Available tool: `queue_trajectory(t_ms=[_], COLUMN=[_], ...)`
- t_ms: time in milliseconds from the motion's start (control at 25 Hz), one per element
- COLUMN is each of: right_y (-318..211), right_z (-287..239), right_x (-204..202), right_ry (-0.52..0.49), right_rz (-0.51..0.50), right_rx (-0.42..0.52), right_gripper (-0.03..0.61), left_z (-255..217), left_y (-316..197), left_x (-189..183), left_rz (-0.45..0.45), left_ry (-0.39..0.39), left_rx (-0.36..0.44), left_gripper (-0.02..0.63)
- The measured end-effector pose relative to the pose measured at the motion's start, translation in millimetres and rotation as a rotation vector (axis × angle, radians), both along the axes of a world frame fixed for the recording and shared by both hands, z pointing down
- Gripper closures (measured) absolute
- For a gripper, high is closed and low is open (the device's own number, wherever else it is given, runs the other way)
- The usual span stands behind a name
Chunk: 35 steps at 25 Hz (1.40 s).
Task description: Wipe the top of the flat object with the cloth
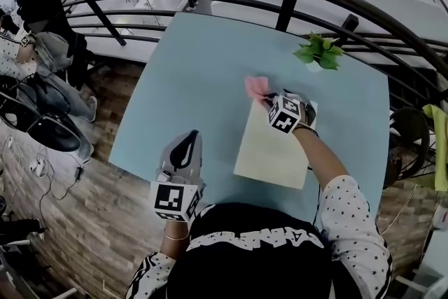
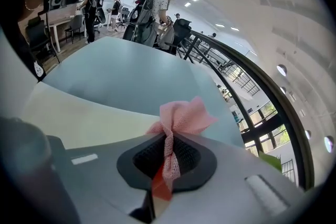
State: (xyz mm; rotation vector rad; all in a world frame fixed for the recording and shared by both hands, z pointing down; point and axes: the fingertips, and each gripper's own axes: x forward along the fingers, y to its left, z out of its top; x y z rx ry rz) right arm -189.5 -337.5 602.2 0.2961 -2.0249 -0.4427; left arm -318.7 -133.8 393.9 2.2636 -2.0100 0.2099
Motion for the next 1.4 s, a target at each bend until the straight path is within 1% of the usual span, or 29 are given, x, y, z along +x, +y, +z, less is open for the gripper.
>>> queue_trajectory(t_ms=[200,360,520,800,880,960,1040,1160,1400], right_y=[17.8,36.9,47.8,78.0,88.7,98.6,106.7,116.4,137.2], right_z=[-2.4,-0.6,-1.7,2.9,2.8,2.5,2.4,3.0,2.6], right_x=[-0.6,2.0,1.6,3.6,3.4,2.9,2.4,2.9,4.0], right_ry=[0.014,0.02,0.029,0.05,0.06,0.069,0.071,0.072,0.057], right_rz=[-0.045,-0.057,-0.071,-0.118,-0.144,-0.169,-0.181,-0.192,-0.219], right_rx=[0.012,0.012,0.012,-0.005,0.0,0.001,-0.018,-0.044,-0.086], right_gripper=[0.574,0.574,0.574,0.575,0.575,0.575,0.575,0.575,0.575], left_z=[-2.7,-3.3,-1.0,-1.9,-5.9,-5.0,-2.5,-6.9,-6.8], left_y=[-0.4,0.3,-1.0,-10.8,-14.0,-15.6,-17.1,-22.2,-26.0], left_x=[8.7,18.4,26.3,39.3,41.6,44.2,47.2,51.7,61.2], left_rz=[0.011,0.048,0.071,0.102,0.104,0.109,0.114,0.116,0.125], left_ry=[0.001,0.001,0.012,0.008,0.007,0.019,0.032,0.026,0.021], left_rx=[-0.009,0.008,-0.019,0.01,0.03,0.021,0.001,0.02,0.027], left_gripper=[0.614,0.614,0.614,0.614,0.614,0.614,0.614,0.614,0.614])
